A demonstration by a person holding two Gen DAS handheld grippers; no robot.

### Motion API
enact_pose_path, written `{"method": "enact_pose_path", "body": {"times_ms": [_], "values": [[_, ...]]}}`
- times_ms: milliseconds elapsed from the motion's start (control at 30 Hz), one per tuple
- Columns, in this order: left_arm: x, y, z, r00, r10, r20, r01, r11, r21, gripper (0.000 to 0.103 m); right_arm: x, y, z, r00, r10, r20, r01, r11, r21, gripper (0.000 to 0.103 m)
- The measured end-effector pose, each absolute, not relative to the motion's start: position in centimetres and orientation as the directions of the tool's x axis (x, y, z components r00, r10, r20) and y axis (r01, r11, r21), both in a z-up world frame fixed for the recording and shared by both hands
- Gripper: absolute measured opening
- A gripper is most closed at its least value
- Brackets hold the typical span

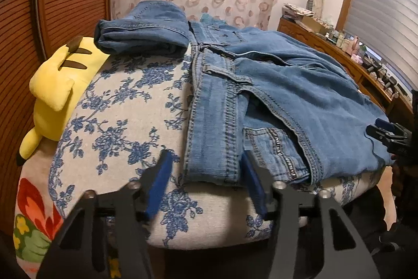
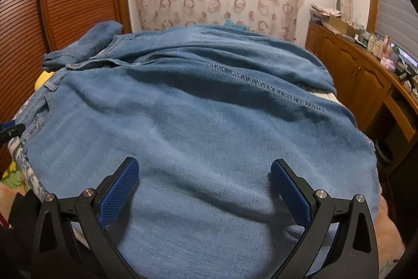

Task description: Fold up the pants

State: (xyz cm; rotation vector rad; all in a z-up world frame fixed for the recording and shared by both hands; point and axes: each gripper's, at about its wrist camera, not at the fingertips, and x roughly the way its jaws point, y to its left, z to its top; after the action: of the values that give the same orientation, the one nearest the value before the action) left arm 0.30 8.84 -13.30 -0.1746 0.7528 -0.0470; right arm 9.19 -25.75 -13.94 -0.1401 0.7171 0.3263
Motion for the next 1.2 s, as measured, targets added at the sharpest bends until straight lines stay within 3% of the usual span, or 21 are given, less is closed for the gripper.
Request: {"method": "enact_pose_path", "body": {"times_ms": [100,267,533,900,1200], "values": [[0.3,8.6,-13.2,0.728,-0.129,-0.674,-0.002,0.982,-0.19,0.028,9.3,-25.8,-14.2,0.7,0.242,-0.672,-0.337,0.941,-0.013,0.103],[-0.1,8.4,-12.0,0.751,-0.156,-0.642,0.016,0.976,-0.218,0.017,9.4,-26.1,-14.6,0.693,0.24,-0.68,-0.331,0.944,-0.005,0.103],[0.2,7.7,-8.2,0.805,-0.189,-0.563,0.072,0.972,-0.224,0.014,9.2,-26.2,-14.1,0.682,0.271,-0.679,-0.35,0.936,0.021,0.099],[3.3,6.2,-4.4,0.842,-0.199,-0.501,0.124,0.976,-0.178,0.013,8.2,-24.3,-11.2,0.664,0.377,-0.646,-0.443,0.894,0.067,0.066],[7.4,3.8,-1.5,0.863,-0.199,-0.463,0.163,0.98,-0.118,0.012,7.5,-21.8,-8.8,0.649,0.457,-0.608,-0.522,0.849,0.081,0.059]]}}
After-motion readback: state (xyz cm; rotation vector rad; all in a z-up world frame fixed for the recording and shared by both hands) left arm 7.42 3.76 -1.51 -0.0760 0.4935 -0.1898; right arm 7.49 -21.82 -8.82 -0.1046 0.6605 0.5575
